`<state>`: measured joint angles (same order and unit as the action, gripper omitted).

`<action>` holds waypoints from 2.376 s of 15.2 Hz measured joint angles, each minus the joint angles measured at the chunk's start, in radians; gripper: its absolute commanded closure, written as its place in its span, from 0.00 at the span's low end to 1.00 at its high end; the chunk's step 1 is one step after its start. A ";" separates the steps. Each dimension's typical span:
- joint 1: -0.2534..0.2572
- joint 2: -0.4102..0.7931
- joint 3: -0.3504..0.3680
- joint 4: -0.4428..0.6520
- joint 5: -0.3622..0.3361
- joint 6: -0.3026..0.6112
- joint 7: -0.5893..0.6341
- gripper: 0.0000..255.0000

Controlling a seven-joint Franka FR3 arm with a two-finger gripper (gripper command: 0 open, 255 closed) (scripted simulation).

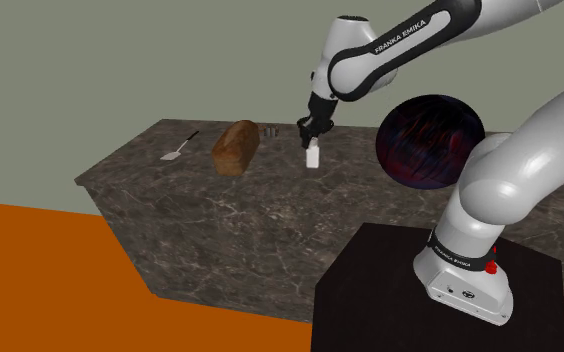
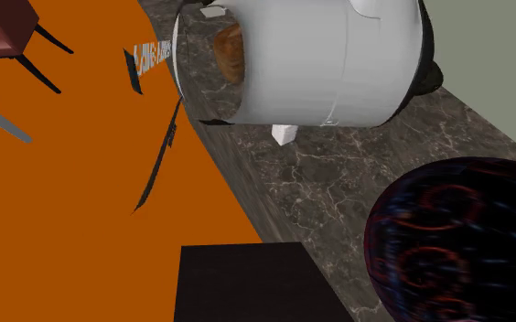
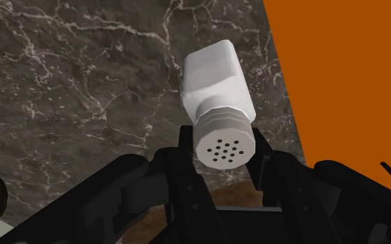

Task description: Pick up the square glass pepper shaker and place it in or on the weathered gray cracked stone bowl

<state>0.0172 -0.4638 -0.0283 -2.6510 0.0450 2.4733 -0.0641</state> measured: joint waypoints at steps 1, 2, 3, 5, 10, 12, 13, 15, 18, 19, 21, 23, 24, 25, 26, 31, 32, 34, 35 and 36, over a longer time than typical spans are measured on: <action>0.000 -0.004 0.002 0.010 -0.001 -0.014 0.004 1.00; 0.000 -0.012 0.004 0.020 -0.001 -0.032 0.006 1.00; 0.000 -0.019 0.004 0.030 -0.002 -0.048 0.007 1.00; 0.000 -0.031 0.006 0.047 -0.003 -0.078 0.010 1.00; -0.019 0.034 -0.052 0.122 -0.006 -0.092 -0.062 1.00; -0.026 0.083 -0.084 0.173 -0.001 -0.095 -0.103 1.00; -0.028 0.115 -0.100 0.208 0.003 -0.099 -0.126 1.00; -0.037 0.162 -0.136 0.266 0.013 -0.113 -0.177 1.00; -0.046 0.241 -0.183 0.345 0.038 -0.117 -0.250 1.00; -0.051 0.264 -0.199 0.376 0.047 -0.128 -0.276 1.00; -0.060 0.325 -0.231 0.445 0.073 -0.143 -0.331 1.00; -0.070 0.387 -0.256 0.525 0.101 -0.168 -0.380 1.00; -0.076 0.420 -0.266 0.565 0.116 -0.180 -0.402 1.00; -0.084 0.454 -0.276 0.608 0.133 -0.194 -0.428 1.00; -0.094 0.489 -0.287 0.657 0.150 -0.213 -0.454 1.00; -0.149 0.651 -0.316 0.874 0.227 -0.295 -0.552 1.00; -0.161 0.684 -0.318 0.920 0.240 -0.313 -0.564 1.00; -0.194 0.762 -0.323 1.037 0.271 -0.363 -0.592 1.00; -0.213 0.804 -0.323 1.097 0.286 -0.386 -0.605 1.00; -0.233 0.850 -0.322 1.156 0.303 -0.403 -0.619 1.00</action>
<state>-0.2159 0.3863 -0.3500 -1.4949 0.3481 2.0698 -0.6835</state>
